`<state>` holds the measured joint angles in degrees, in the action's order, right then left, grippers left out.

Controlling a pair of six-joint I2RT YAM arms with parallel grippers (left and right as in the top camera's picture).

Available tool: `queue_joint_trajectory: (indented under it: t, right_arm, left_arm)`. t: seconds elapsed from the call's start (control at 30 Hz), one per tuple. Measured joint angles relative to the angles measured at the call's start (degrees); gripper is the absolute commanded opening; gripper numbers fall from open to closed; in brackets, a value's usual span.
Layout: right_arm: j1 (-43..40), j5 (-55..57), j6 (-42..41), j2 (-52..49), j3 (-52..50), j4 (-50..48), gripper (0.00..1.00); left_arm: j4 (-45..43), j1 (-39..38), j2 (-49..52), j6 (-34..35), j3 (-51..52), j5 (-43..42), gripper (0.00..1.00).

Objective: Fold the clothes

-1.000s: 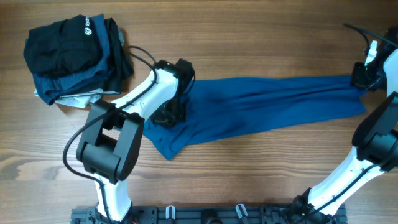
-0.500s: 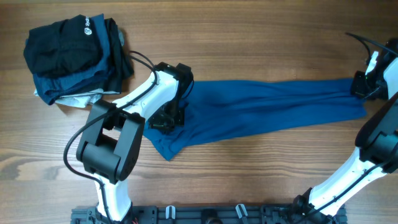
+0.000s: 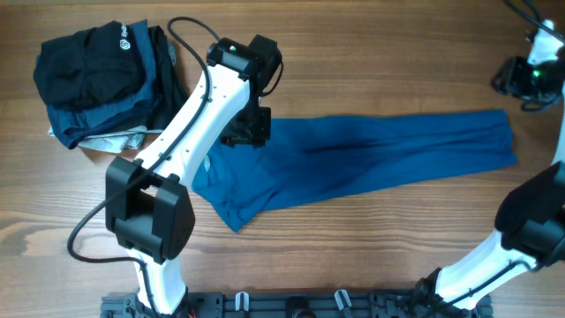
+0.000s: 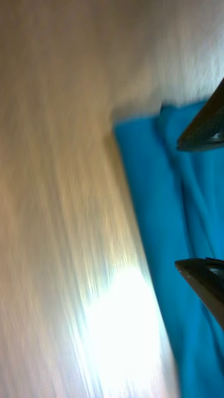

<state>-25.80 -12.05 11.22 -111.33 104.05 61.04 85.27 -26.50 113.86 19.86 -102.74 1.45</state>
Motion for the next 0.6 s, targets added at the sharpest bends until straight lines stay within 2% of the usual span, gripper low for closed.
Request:
queue_joint_trajectory:
  t: [0.1, 0.17, 0.2, 0.27, 0.4, 0.6]
  right_arm:
    - [5.6, -3.3, 1.1, 1.3, 0.0, 0.6, 0.37]
    - [7.5, -3.4, 1.3, 1.3, -2.4, -1.8, 0.28]
    - [8.5, -3.3, 1.5, 1.3, -4.7, -3.8, 0.24]
    - [9.4, -3.1, 1.7, 1.3, -8.4, -5.9, 0.19]
    - [9.4, -2.6, 0.3, 1.3, -17.4, -12.6, 0.17]
    - [9.4, -2.5, -1.9, 1.3, -27.9, -19.4, 0.16]
  left_arm:
    - [-0.3, 0.0, -0.1, 0.0, -0.1, -1.6, 0.38]
    - [-0.4, 0.0, -0.1, 0.3, -0.1, -2.2, 0.29]
    - [-0.9, 0.0, -0.1, 0.7, -0.1, -2.4, 0.17]
    - [-2.6, 0.0, -0.1, 1.6, -0.1, -2.7, 0.1]
    - [-7.6, 0.0, -0.1, 3.2, 2.7, -3.1, 0.09]
    - [-11.0, 1.1, -0.1, 6.8, 15.3, -4.0, 0.04]
